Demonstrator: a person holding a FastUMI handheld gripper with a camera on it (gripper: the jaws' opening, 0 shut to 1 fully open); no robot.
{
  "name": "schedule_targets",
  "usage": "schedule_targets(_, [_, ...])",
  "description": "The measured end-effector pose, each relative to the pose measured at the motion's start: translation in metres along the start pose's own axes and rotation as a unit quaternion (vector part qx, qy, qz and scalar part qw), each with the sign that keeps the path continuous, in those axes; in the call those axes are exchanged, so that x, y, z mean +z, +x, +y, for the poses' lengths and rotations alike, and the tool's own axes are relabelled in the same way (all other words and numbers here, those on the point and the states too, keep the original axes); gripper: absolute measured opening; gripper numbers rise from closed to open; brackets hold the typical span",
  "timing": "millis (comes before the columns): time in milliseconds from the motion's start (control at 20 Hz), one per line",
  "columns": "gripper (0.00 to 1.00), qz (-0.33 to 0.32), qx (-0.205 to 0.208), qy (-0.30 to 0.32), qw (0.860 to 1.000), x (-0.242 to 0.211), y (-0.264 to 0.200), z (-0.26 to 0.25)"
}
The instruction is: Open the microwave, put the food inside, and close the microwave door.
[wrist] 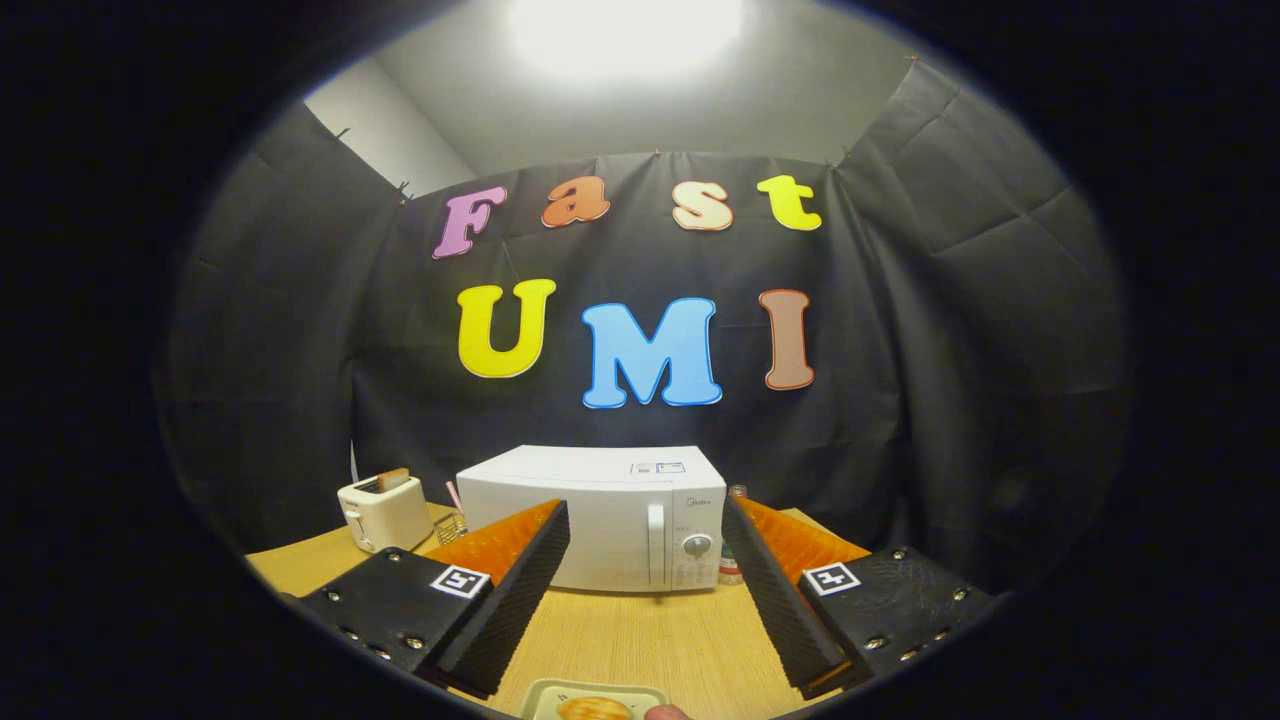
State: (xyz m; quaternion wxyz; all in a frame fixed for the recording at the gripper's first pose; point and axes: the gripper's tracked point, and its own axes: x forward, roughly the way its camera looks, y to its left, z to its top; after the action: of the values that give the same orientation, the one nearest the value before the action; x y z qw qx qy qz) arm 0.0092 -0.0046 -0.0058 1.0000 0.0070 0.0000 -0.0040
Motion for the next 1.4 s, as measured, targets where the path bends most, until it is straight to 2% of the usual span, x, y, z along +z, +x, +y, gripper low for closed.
schedule_targets(250, [0.98,-0.014,0.003,-0.007,1.000,0.000,0.020,-0.003])
schedule_targets(750, [0.98,0.039,0.023,-0.006,0.999,-0.059,0.101,-0.001])
schedule_targets(1400, [0.98,0.095,0.027,-0.007,0.995,-0.132,0.207,-0.009])
